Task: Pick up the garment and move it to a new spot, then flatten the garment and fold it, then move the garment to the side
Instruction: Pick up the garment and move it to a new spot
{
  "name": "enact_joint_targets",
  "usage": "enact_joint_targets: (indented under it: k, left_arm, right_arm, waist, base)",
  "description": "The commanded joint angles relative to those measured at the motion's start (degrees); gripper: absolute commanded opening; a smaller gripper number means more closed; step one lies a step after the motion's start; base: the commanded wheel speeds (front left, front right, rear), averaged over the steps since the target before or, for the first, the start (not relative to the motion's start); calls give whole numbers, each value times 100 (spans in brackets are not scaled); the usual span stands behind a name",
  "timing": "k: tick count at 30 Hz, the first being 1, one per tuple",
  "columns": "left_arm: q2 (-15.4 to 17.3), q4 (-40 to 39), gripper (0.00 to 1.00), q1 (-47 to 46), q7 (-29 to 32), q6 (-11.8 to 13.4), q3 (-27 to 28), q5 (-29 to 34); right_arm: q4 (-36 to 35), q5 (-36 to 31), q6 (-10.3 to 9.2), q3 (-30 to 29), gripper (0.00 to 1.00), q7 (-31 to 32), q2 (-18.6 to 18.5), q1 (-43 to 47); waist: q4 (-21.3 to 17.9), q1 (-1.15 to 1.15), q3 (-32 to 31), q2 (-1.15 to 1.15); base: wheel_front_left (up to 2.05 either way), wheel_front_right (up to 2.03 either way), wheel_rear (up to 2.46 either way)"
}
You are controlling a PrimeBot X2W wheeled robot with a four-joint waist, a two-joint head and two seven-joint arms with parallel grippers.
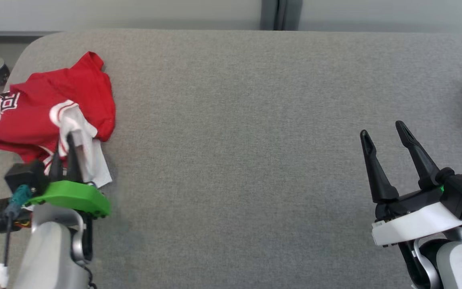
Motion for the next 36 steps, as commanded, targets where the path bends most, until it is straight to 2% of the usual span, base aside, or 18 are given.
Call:
enact_joint_targets:
  k: [1, 7, 14, 19, 24, 25, 26, 29, 33, 36]
  left_arm:
    - [-121, -244, 0, 140, 114, -44, -181, 106]
    - [-552, -815, 0, 133, 654, -266, -1036, 260]
    - [-779, -764, 0, -515, 826, -493, -2039, 278]
    - [-794, -546, 0, -887, 727, -552, -2816, -19]
    - [-792, -218, 2, -1061, 613, -504, -3408, -444]
    - [-797, -186, 34, -1105, 552, -485, -3501, -485]
    - [-798, -168, 100, -1135, 468, -471, -3616, -542]
    - [-797, -239, 100, -1133, 260, -442, -3890, -605]
    - [-797, -642, 100, -1073, -3, -277, -4043, -527]
    - [-704, -1057, 100, -874, -118, -33, -3943, -428]
  right_arm:
    - [22, 40, -4, -3, 100, -41, 18, 86]
    - [127, 94, -4, 48, 100, -166, 97, 17]
    - [318, 214, -4, 57, 100, -388, 229, -79]
    - [478, 271, -4, 30, 100, -574, 327, -135]
    - [662, 306, -4, 11, 100, -718, 377, -203]
    - [701, 307, -4, 5, 100, -724, 380, -207]
    - [735, 296, -4, 11, 100, -733, 383, -206]
    - [781, 253, -4, -5, 100, -733, 347, -213]
    - [773, 239, -4, -60, 100, -671, 262, -192]
    - [709, 210, -4, -68, 100, -583, 214, -109]
  waist:
    - [-519, 0, -266, 0]
    - [-1335, 0, -106, 0]
    - [-2252, 0, 377, 0]
    - [-2580, 0, 690, 0]
    - [-2589, 0, 796, 0]
    - [-2559, 0, 781, 0]
    - [-2513, 0, 745, 0]
    - [-2322, 0, 601, 0]
    - [-1964, 0, 335, 0]
    - [-1668, 0, 139, 0]
  base:
    - [0, 0, 0]
    - [0, 0, 0]
    - [0, 0, 0]
    - [0, 0, 0]
    - [0, 0, 0]
    - [0, 0, 0]
    - [0, 0, 0]
    - [0, 0, 0]
    - [0, 0, 0]
    - [0, 0, 0]
